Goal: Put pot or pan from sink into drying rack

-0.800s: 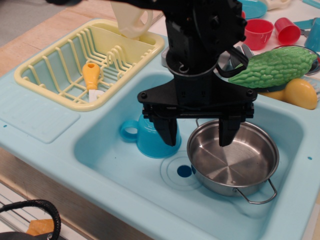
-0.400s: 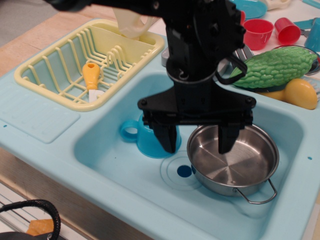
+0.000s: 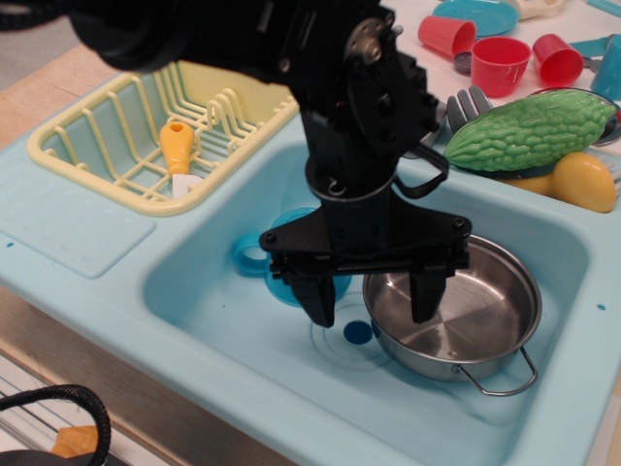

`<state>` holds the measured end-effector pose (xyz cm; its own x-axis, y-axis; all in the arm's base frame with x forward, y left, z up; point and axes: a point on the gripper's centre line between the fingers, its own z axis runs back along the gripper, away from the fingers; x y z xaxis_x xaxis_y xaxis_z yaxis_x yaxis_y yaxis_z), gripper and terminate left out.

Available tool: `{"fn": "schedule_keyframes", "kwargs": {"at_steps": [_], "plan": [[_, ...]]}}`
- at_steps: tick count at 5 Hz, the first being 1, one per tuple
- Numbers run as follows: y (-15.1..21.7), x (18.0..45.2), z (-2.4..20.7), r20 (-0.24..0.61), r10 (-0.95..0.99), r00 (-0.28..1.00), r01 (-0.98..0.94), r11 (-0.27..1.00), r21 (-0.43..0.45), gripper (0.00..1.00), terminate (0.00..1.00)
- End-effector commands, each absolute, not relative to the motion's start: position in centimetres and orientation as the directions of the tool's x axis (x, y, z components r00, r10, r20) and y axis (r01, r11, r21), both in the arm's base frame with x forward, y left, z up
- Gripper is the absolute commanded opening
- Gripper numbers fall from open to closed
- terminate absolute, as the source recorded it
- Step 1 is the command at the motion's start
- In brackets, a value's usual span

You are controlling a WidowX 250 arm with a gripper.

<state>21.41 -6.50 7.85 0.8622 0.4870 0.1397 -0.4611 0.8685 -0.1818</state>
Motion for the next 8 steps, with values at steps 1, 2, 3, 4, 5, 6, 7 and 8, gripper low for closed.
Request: {"fn": "schedule_keyframes", "kwargs": {"at_steps": [1, 2, 3, 4, 5, 6, 7, 8], "plan": [[-6.0, 22.3, 6.8, 0.110, 0.513, 0.851, -0.485, 0.849, -0.212, 0.00, 0.00], [-5.9, 22.5, 6.2, 0.088, 0.513, 0.854, -0.486, 0.847, -0.217, 0.00, 0.00], [-5.7, 22.6, 5.6, 0.073, 0.512, 0.856, -0.484, 0.843, -0.235, 0.00, 0.00], [-6.1, 22.3, 6.3, 0.071, 0.509, 0.858, -0.483, 0.846, -0.227, 0.00, 0.00], [-6.6, 20.5, 8.8, 0.153, 0.463, 0.873, -0.428, 0.878, -0.213, 0.00, 0.00], [-5.8, 19.4, 10.6, 0.169, 0.516, 0.840, -0.480, 0.851, -0.212, 0.00, 0.00], [-4.6, 18.6, 11.8, 0.226, 0.582, 0.782, -0.533, 0.811, -0.242, 0.00, 0.00], [-2.1, 18.4, 13.5, 0.262, 0.637, 0.725, -0.591, 0.771, -0.237, 0.00, 0.00]]}}
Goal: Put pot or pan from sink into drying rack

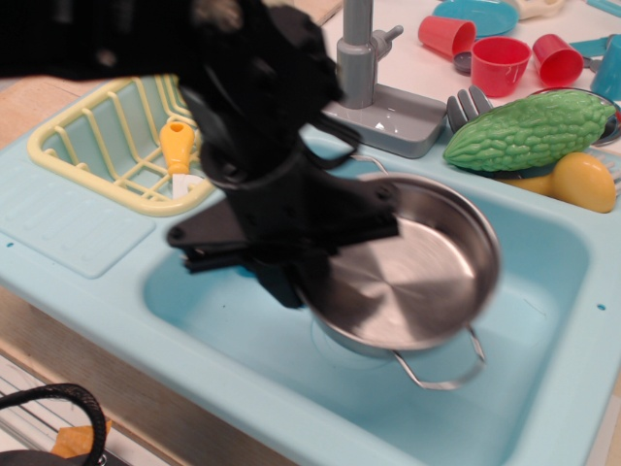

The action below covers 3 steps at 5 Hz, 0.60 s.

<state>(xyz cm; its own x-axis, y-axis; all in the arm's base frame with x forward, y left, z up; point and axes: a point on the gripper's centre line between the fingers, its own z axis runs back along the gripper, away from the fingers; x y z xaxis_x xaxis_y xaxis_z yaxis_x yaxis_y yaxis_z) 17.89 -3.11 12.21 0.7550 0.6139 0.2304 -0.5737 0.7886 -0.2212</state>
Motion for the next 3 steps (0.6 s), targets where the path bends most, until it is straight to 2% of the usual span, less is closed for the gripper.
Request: {"fn": "schedule_keyframes", "kwargs": {"at_steps": [1, 2, 3], "plan": [[0.6, 18.2, 14.8, 0.301, 0.674, 0.675, -0.637, 0.738, -0.222, 0.00, 0.00], [3.7, 19.1, 15.5, 0.340, 0.690, 0.639, -0.652, 0.720, -0.235, 0.00, 0.00], [7.0, 20.1, 16.5, 0.371, 0.654, 0.660, -0.621, 0.752, -0.220, 0.00, 0.00]]}}
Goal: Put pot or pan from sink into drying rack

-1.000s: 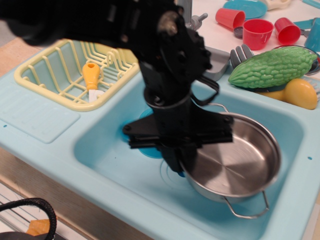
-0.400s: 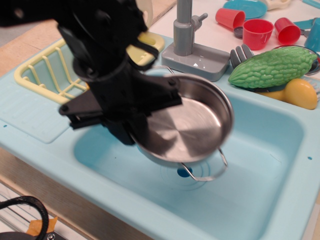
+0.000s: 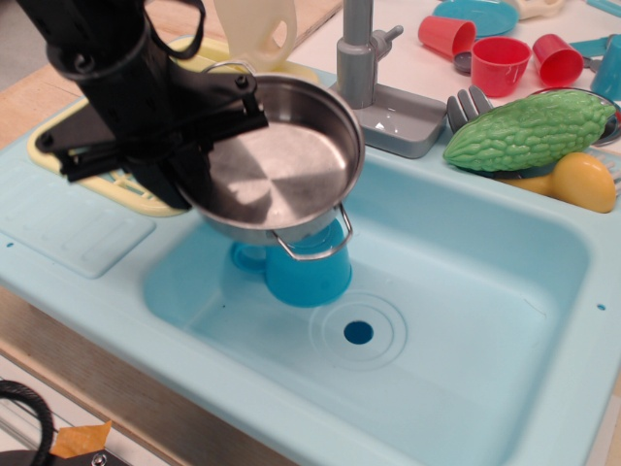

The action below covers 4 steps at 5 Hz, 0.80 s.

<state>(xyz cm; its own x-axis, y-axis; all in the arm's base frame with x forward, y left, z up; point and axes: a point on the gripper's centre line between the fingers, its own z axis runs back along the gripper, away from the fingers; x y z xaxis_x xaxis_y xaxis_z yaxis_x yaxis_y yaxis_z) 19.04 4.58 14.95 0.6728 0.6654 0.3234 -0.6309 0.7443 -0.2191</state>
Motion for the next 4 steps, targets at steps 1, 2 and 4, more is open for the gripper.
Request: {"fn": "schedule_keyframes", "kwargs": {"at_steps": [1, 2, 4], "plan": [[9.9, 21.2, 17.3, 0.333, 0.624, 0.707, -0.606, 0.777, -0.170, 0.00, 0.00], [12.6, 21.6, 17.8, 0.351, 0.609, 0.711, -0.592, 0.788, -0.168, 0.00, 0.00], [15.9, 21.9, 16.5, 0.324, 0.606, 0.727, -0.565, 0.795, -0.219, 0.00, 0.00]]}}
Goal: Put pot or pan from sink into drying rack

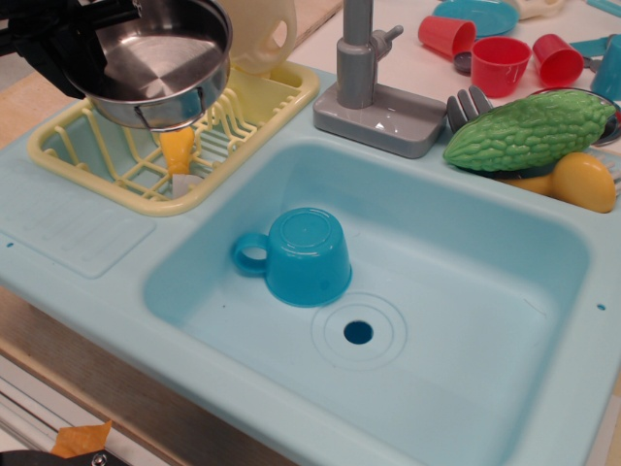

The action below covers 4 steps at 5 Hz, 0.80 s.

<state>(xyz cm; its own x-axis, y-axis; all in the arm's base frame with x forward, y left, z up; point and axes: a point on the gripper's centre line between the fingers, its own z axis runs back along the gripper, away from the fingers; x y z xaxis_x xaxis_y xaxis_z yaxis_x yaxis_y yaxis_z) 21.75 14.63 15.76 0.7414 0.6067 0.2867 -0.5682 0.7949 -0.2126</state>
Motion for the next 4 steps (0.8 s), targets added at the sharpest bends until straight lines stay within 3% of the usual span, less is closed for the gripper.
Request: {"fn": "schedule_keyframes", "kwargs": {"at_steps": [1, 3, 4], "plan": [[16.75, 22.29, 15.32, 0.319, 0.578, 0.751, -0.511, 0.815, -0.273, 1.00, 0.00], [16.75, 22.29, 15.32, 0.319, 0.578, 0.751, -0.511, 0.815, -0.273, 1.00, 0.00], [16.75, 22.29, 15.32, 0.319, 0.578, 0.751, -0.511, 0.815, -0.273, 1.00, 1.00]]}}
